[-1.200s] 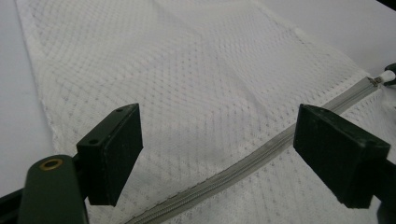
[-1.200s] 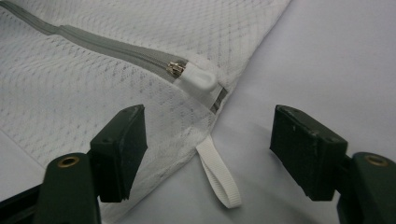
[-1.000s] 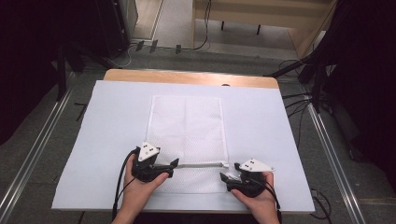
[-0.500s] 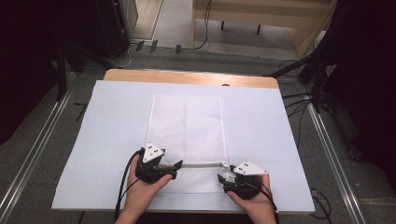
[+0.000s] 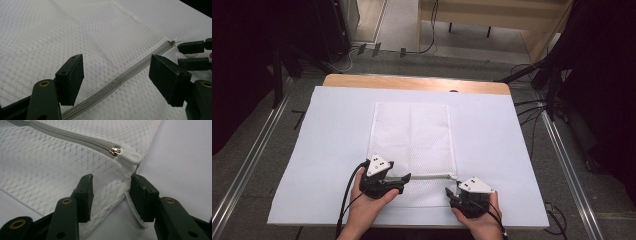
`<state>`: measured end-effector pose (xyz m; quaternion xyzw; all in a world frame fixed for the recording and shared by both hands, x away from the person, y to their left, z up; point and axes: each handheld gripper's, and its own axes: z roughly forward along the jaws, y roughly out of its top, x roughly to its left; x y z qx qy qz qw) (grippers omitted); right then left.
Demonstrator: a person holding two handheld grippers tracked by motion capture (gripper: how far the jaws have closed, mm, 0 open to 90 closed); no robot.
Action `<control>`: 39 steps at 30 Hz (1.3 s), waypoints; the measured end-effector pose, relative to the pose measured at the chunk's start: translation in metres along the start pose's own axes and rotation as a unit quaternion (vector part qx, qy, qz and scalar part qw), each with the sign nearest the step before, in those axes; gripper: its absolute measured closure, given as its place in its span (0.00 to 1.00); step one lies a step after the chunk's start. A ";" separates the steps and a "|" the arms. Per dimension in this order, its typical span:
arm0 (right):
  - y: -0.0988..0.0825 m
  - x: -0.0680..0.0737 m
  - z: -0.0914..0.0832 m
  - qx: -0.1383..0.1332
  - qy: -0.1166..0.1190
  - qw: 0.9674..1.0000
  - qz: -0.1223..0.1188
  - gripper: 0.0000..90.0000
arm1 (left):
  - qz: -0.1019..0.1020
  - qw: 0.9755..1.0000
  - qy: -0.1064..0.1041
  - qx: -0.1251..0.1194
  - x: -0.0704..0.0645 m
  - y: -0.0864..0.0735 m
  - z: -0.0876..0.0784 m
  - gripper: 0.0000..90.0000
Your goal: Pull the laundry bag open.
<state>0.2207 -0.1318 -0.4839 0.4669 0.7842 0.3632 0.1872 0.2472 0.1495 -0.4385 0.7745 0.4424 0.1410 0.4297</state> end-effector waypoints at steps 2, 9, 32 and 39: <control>-0.001 0.000 0.000 -0.003 -0.004 1.000 0.002 0.73 | 0.002 1.000 -0.004 0.003 -0.002 0.000 0.001 0.33; -0.004 -0.002 -0.001 -0.019 0.010 1.000 0.006 1.00 | 0.003 0.999 -0.043 0.005 -0.019 0.004 0.014 0.43; -0.002 -0.001 -0.014 -0.079 0.004 0.997 -0.015 1.00 | -0.018 0.994 -0.061 0.084 -0.082 0.060 0.091 0.42; -0.002 0.000 -0.015 -0.082 0.006 0.996 -0.022 1.00 | -0.003 0.991 -0.044 0.123 -0.094 0.063 0.105 0.43</control>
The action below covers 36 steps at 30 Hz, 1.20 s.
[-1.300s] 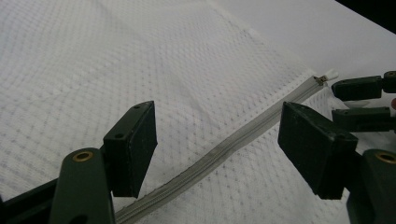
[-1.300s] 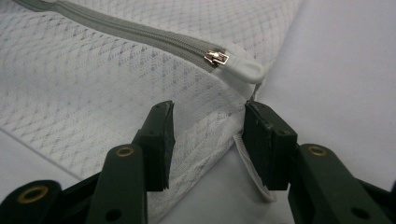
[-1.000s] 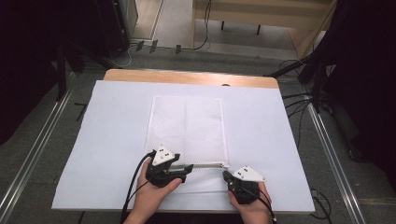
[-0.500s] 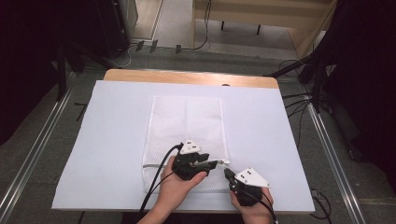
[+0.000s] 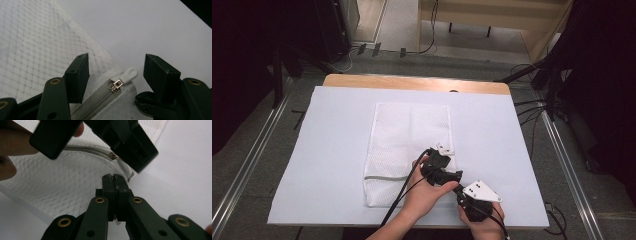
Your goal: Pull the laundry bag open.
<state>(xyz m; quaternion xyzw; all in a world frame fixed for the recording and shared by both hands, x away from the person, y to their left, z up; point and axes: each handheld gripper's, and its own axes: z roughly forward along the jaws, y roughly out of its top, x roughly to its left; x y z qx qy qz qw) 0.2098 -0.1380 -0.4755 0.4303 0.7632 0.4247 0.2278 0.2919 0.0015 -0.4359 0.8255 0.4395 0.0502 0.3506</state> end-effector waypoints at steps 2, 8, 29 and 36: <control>0.000 0.000 0.000 0.001 0.000 1.000 -0.001 1.00 | 0.004 1.000 0.004 -0.003 0.000 0.000 0.000 0.49; 0.000 0.000 0.000 0.001 0.000 1.000 -0.002 1.00 | 0.000 0.999 -0.034 -0.019 0.011 0.000 -0.012 0.72; -0.001 -0.004 -0.001 0.000 -0.007 1.000 -0.008 1.00 | -0.041 0.994 -0.090 -0.036 0.033 -0.022 -0.020 0.97; 0.001 -0.004 -0.004 -0.005 -0.016 1.000 -0.012 1.00 | -0.049 0.992 -0.108 -0.051 0.040 -0.029 -0.024 0.98</control>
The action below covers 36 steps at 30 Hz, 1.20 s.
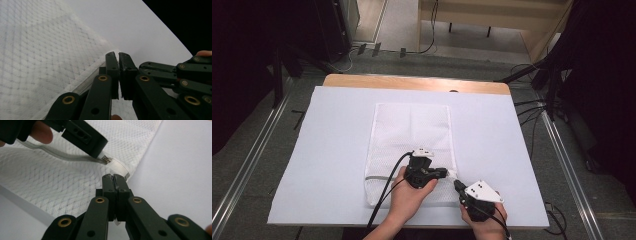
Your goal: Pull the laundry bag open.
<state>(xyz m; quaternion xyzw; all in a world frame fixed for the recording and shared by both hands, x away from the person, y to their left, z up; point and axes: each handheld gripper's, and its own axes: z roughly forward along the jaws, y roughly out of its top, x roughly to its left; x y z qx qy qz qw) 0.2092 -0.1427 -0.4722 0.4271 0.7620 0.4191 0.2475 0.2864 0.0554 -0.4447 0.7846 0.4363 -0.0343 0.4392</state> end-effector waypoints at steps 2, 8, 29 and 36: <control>0.002 0.000 -0.002 -0.001 -0.003 1.000 -0.002 1.00 | -0.001 1.000 -0.002 -0.002 0.002 -0.001 -0.001 0.98; 0.006 0.001 -0.006 -0.011 -0.010 1.000 -0.014 1.00 | 0.002 1.000 -0.009 -0.012 0.007 -0.006 -0.010 0.98; 0.010 0.002 -0.014 -0.033 -0.016 0.999 -0.017 1.00 | 0.017 1.000 0.007 -0.022 0.013 -0.020 -0.017 0.98; 0.011 0.001 -0.017 -0.039 -0.018 0.999 -0.012 1.00 | 0.015 0.999 0.022 -0.025 0.019 -0.024 -0.024 0.98</control>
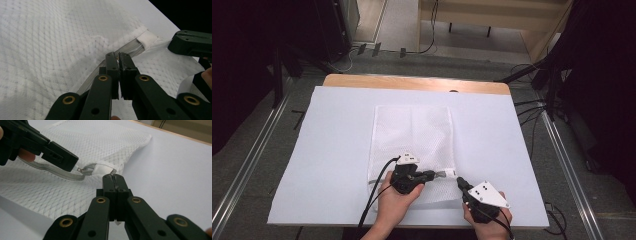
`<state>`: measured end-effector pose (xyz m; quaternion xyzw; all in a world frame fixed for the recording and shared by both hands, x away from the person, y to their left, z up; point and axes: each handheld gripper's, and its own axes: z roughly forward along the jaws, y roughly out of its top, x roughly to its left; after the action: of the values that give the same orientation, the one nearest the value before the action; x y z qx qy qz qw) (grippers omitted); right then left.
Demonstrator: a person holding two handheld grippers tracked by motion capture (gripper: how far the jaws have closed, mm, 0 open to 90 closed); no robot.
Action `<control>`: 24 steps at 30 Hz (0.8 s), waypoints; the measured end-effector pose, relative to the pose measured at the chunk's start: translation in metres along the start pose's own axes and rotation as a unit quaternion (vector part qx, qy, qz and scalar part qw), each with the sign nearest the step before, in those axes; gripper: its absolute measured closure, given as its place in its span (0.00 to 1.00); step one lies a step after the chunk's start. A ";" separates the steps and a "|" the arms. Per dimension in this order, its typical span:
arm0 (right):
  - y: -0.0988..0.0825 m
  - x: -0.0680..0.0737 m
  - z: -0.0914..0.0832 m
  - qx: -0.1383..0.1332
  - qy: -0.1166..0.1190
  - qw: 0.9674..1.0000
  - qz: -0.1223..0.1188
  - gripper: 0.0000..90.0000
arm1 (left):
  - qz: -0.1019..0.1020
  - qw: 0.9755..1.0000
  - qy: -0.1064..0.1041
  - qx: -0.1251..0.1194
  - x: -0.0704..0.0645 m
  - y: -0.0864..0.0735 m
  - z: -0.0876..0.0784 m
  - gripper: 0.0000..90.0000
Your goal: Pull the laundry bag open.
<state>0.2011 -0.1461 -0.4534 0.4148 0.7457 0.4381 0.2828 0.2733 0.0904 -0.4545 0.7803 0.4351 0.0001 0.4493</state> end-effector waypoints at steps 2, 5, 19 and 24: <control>0.000 -0.001 -0.001 -0.002 -0.001 1.000 0.002 1.00 | -0.005 1.000 0.004 -0.002 0.003 -0.001 -0.002 0.98; 0.000 -0.002 -0.001 -0.002 -0.003 1.000 0.001 1.00 | -0.008 1.000 0.015 -0.003 0.008 -0.003 -0.007 0.98; 0.000 0.000 -0.001 0.002 0.000 1.000 -0.003 1.00 | -0.024 0.998 0.051 -0.007 0.039 -0.017 -0.044 0.98; 0.000 -0.005 -0.003 0.002 -0.008 1.000 0.004 1.00 | -0.041 0.995 0.084 -0.015 0.059 -0.024 -0.066 0.98</control>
<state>0.2013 -0.1521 -0.4517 0.4221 0.7426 0.4344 0.2858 0.2678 0.1824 -0.4552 0.7521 0.5033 0.0537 0.4221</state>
